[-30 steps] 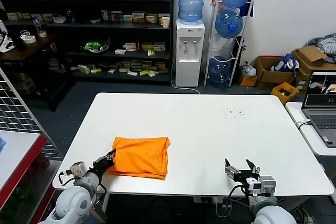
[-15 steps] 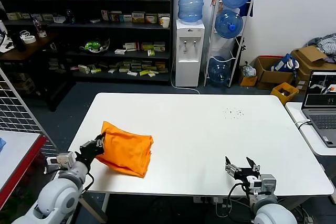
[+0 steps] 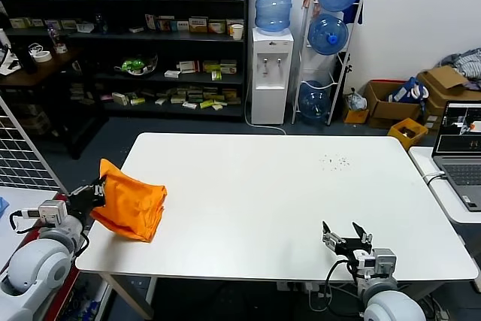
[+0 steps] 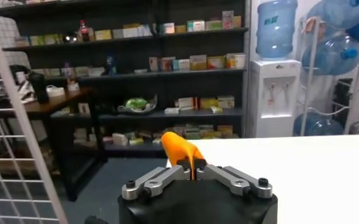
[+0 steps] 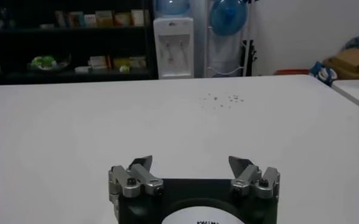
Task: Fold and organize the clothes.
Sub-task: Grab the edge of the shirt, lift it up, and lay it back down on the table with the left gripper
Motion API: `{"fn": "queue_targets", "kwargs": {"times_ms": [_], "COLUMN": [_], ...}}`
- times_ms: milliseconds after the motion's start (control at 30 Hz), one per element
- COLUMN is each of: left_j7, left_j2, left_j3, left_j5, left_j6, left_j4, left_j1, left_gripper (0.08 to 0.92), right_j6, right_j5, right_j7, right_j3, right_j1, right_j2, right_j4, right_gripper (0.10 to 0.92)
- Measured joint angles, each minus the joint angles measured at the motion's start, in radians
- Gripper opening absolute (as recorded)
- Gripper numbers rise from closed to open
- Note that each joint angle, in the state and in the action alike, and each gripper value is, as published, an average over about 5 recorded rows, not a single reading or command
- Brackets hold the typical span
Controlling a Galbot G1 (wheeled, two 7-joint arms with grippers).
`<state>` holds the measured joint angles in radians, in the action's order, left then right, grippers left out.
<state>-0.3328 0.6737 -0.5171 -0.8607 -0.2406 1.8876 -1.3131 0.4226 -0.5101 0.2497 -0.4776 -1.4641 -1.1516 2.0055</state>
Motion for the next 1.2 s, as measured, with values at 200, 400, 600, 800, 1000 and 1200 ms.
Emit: {"fn": "queue_targets", "kwargs": {"times_ms": [200,400,600,800,1000,1200], "left_j7": [-0.071,-0.228,-0.337,-0.383,-0.4,-0.402], "left_j2": [0.027,0.17,0.392,0.594,0.724,0.811], "left_j3": [0.065,0.284,0.519,0.675,0.761,0.806], "left_j5": [-0.091,-0.24,-0.319,-0.33,-0.304,-0.265], "left_j6": [-0.022,-0.039,-0.048,-0.051,-0.048,-0.043], "left_j4": [0.05,0.096,0.035,-0.092,-0.196,-0.271], "left_j1": [0.03,0.166,0.34,0.468,0.528,0.561], "left_gripper": [0.106,0.106,0.106,0.106,0.106,0.106], "right_j6": [-0.003,-0.005,-0.005,-0.005,-0.006,-0.008], "right_j5": [0.012,0.031,0.053,0.061,0.057,0.053], "right_j7": [0.0,0.005,0.009,0.01,0.01,0.01], "right_j3": [-0.013,-0.039,-0.067,-0.087,-0.101,-0.107], "right_j1": [-0.014,-0.038,-0.063,-0.073,-0.073,-0.074], "right_j2": [-0.013,-0.035,-0.063,-0.079,-0.079,-0.078], "right_j4": [0.004,0.01,0.015,0.017,0.011,0.012], "right_gripper": [0.823,0.823,0.823,0.823,0.823,0.823]}}
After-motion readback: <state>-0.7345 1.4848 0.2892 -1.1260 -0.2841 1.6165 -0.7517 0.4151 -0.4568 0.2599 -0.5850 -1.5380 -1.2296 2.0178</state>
